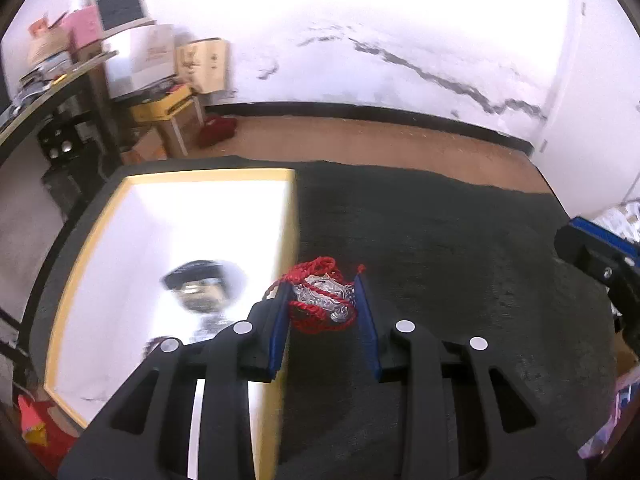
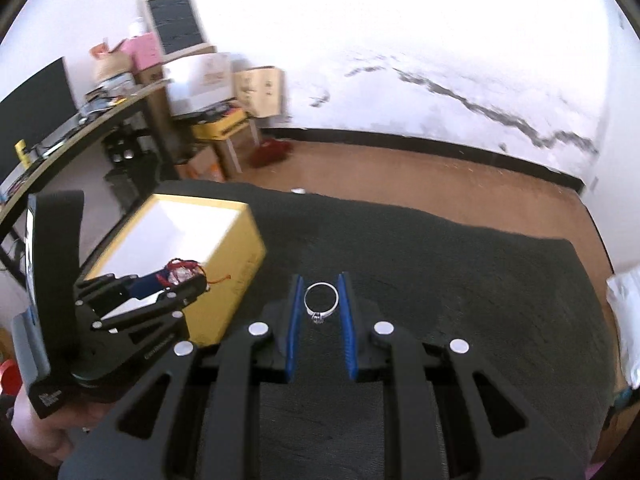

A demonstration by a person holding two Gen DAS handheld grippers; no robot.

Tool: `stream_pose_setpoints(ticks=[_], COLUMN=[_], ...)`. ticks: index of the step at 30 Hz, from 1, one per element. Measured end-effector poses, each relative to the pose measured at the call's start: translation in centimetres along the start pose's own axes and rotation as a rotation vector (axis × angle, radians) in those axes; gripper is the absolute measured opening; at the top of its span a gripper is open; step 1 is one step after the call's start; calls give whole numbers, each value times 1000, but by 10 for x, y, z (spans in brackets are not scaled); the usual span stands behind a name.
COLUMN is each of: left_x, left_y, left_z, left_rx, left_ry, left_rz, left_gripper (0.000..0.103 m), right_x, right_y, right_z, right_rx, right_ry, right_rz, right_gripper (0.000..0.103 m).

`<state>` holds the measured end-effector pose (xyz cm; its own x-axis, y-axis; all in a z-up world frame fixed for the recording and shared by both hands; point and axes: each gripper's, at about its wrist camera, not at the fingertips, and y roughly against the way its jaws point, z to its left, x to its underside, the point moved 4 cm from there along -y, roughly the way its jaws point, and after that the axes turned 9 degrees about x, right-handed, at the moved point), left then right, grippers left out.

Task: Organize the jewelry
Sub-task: 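Carry the red cord into the white box and open the left tool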

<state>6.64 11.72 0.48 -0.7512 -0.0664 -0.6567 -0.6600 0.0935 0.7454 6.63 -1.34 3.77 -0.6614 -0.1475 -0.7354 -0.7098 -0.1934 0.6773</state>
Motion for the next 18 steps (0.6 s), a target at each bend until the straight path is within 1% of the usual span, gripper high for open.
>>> stream_pose_setpoints(ticks=[4, 6, 11, 14, 18], left_x=[3, 7, 16, 25, 39], left_y=[17, 24, 32, 34, 28], left_z=[40, 65, 116, 141, 166], left_rx=[-37, -73, -126, -154, -165], left_ry=[44, 70, 144, 164, 187], left_rz=[-23, -32, -31, -20, 16], left_gripper=[31, 31, 31, 31, 31], right_x=[-11, -14, -17, -15, -12], right_y=[-2, -8, -17, -20, -26], right_z=[39, 60, 105, 132, 167], right_rx=[-47, -68, -105, -130, -162], right_ry=[51, 77, 120, 148, 187], right_rz=[-7, 1, 10, 17, 28], right_gripper=[18, 18, 18, 18, 18])
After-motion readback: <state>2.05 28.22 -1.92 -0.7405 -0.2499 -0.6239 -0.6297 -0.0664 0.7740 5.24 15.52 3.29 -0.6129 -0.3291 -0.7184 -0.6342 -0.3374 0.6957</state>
